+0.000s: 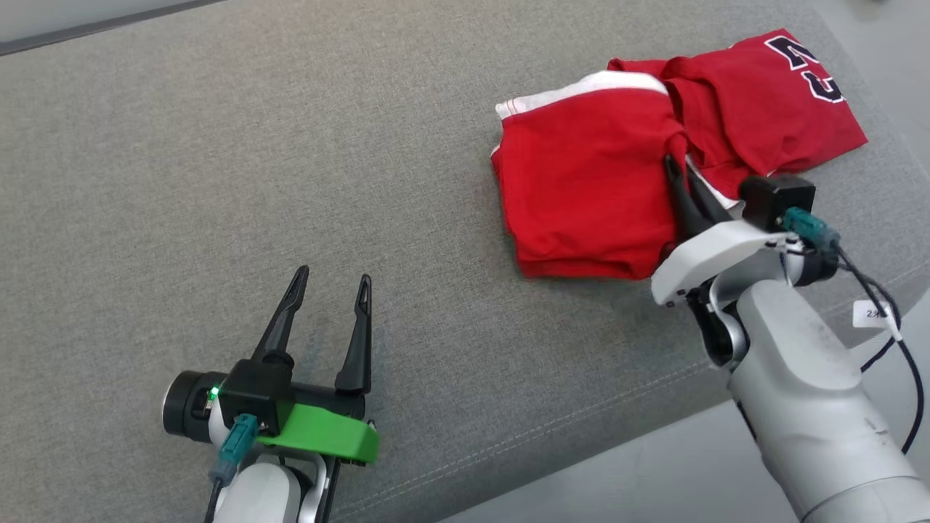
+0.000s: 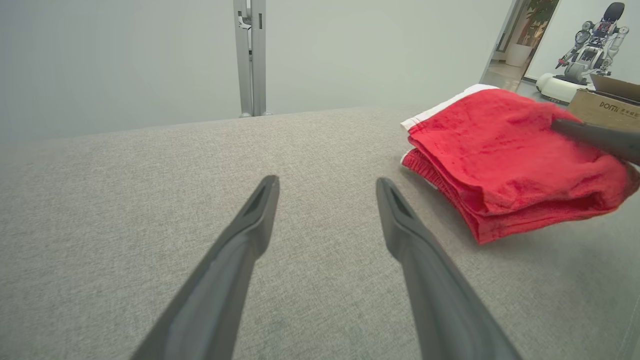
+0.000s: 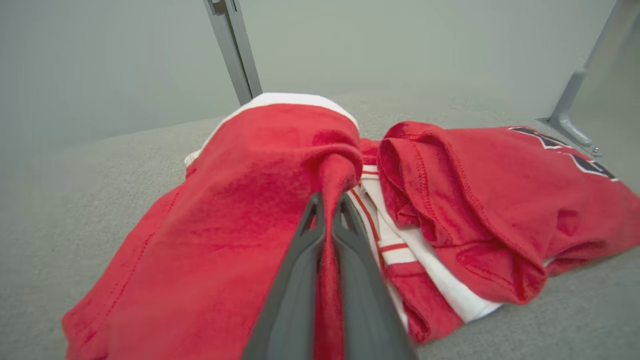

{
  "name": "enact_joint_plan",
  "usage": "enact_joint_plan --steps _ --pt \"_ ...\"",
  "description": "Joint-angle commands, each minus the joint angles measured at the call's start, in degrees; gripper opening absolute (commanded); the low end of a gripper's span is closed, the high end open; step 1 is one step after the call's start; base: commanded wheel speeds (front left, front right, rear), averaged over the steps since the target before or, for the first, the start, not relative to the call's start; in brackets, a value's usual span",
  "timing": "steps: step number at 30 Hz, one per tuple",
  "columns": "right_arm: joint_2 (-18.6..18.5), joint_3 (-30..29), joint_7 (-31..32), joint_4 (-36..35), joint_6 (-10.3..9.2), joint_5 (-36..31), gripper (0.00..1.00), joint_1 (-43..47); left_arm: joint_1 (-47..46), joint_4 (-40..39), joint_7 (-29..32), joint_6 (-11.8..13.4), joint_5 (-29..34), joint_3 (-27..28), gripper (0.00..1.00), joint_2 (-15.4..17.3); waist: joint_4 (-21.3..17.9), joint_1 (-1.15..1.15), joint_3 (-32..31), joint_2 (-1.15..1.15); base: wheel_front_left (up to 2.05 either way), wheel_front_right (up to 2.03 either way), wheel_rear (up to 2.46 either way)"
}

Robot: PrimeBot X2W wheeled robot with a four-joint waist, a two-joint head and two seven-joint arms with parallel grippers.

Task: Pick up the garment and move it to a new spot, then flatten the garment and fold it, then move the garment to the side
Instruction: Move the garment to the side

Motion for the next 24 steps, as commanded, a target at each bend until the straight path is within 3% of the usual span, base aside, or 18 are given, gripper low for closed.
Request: enact_joint_plan --steps 1,5,6,14,19,24 --pt "-1.2 0.2 -0.2 -0.4 -0.02 -1.6 0.0 -1.6 -1.1 -0.3 -0.1 -0.3 0.5 0.1 1.0 0.7 -0.7 0.0 1.9 0.0 0.0 0.0 0.0" --pt "-5.9 1.3 -0.2 0.2 -0.02 -6.4 0.0 -5.6 -3.0 -1.4 0.6 -0.8 1.4 -0.6 1.0 1.6 0.0 0.0 4.4 0.0 0.0 0.0 0.0" --pt "-8.8 1.4 -0.2 0.7 -0.03 -8.9 0.0 -7.7 -4.0 -2.6 1.2 -0.9 1.9 -0.9 1.0 2.1 0.5 0.0 5.8 0.0 0.0 0.0 0.0" --pt "-18.7 -2.3 -0.2 3.0 -0.04 -13.6 0.0 -13.2 -8.0 -9.7 4.3 -1.8 3.2 -2.9 1.0 2.8 3.2 0.0 11.4 0.0 0.0 0.0 0.0" --pt "-22.7 -5.7 -0.2 3.3 -0.05 -15.4 0.0 -15.1 -9.7 -13.4 5.9 -2.1 3.9 -3.7 1.0 3.2 4.0 0.0 14.8 0.0 0.0 0.0 0.0" --pt "-24.2 -7.6 -0.2 4.4 -0.05 -16.5 0.0 -15.9 -10.3 -14.1 6.7 -2.3 4.1 -3.9 1.0 3.8 4.5 0.0 16.8 0.0 0.0 0.0 0.0"
